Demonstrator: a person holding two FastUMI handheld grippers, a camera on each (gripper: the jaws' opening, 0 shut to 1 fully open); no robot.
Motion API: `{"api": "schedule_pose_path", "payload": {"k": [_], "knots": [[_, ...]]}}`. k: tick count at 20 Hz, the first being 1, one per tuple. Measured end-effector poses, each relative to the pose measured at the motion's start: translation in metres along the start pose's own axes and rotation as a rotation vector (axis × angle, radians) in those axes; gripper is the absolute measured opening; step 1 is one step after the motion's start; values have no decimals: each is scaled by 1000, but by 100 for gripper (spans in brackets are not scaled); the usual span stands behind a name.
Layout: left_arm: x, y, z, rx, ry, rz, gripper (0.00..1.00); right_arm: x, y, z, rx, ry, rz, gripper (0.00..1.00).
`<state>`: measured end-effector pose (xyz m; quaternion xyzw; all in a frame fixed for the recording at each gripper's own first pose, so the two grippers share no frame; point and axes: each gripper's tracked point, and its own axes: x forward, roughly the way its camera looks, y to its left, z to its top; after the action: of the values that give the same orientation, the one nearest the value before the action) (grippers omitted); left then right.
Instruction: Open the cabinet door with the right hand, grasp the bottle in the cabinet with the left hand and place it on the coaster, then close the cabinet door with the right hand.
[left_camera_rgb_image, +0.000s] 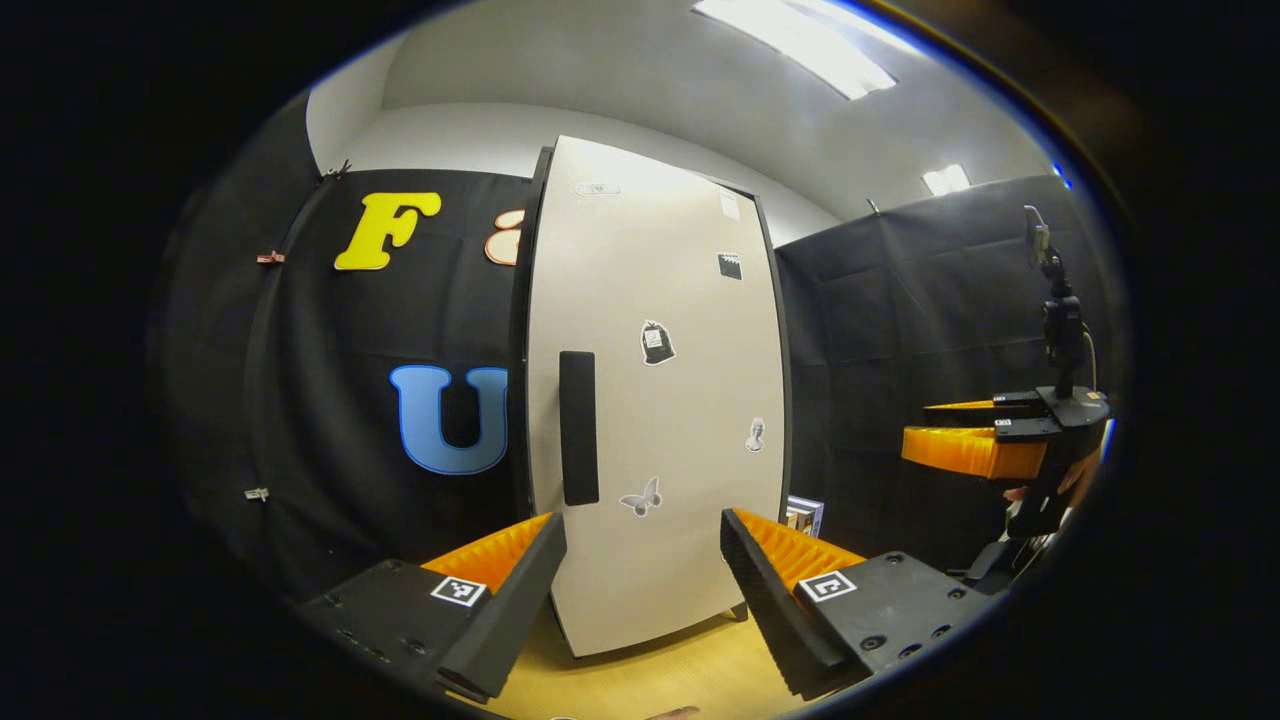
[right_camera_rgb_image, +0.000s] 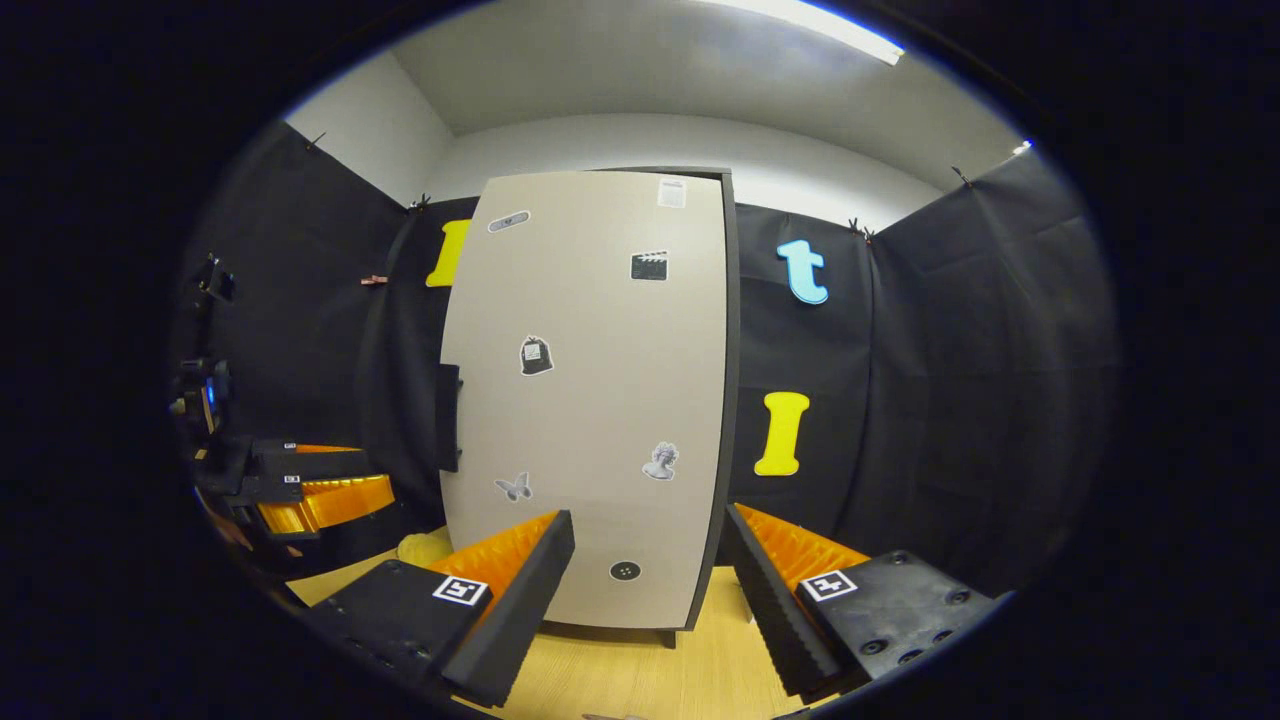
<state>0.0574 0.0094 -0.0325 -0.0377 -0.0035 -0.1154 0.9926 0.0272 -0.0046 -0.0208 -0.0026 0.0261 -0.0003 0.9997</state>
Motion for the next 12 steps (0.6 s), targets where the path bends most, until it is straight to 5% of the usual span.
{"api": "schedule_pose_path", "payload": {"k": [12], "knots": [[0,2,-1,27,-2,-2,98,1,6,-6,-29,20,10,97]]}}
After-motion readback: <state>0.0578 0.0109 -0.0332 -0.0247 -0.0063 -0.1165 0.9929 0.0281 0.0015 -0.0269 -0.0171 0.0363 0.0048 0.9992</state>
